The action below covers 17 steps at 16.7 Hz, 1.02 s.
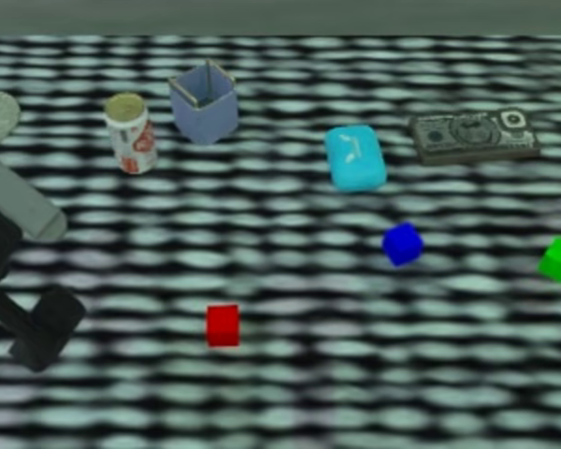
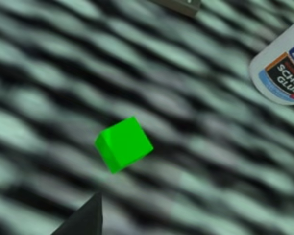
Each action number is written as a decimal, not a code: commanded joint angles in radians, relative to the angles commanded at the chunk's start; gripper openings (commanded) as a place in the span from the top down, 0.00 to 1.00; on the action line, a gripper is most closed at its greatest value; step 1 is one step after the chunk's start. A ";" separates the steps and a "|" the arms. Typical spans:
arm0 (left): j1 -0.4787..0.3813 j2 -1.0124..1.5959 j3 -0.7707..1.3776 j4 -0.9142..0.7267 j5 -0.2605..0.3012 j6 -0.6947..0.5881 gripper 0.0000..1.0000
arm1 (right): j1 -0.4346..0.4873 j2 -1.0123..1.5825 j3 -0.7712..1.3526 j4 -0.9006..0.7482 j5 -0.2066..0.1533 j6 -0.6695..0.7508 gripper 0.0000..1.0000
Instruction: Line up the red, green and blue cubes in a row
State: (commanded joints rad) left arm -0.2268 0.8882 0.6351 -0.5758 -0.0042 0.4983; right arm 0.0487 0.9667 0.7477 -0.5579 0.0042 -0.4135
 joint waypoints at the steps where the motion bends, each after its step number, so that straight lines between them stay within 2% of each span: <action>1: 0.035 -0.108 -0.083 0.058 -0.002 -0.052 0.00 | 0.006 0.106 0.075 -0.059 0.000 -0.043 0.00; 6: 0.167 -0.558 -0.420 0.323 -0.004 -0.285 0.00 | 0.031 0.597 0.422 -0.323 -0.001 -0.237 0.00; 10: 0.225 -0.777 -0.577 0.490 0.001 -0.428 0.00 | 0.044 0.874 0.627 -0.464 -0.002 -0.345 0.00; 13: 0.244 -0.871 -0.627 0.563 0.004 -0.488 0.00 | 0.048 0.978 0.711 -0.516 -0.003 -0.388 0.00; 17: 0.247 -0.888 -0.635 0.576 0.004 -0.498 0.00 | 0.049 0.995 0.725 -0.524 -0.003 -0.395 0.00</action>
State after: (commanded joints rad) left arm 0.0200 0.0000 0.0000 0.0000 0.0000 0.0000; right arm 0.0975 1.9614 1.4728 -1.0822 0.0012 -0.8081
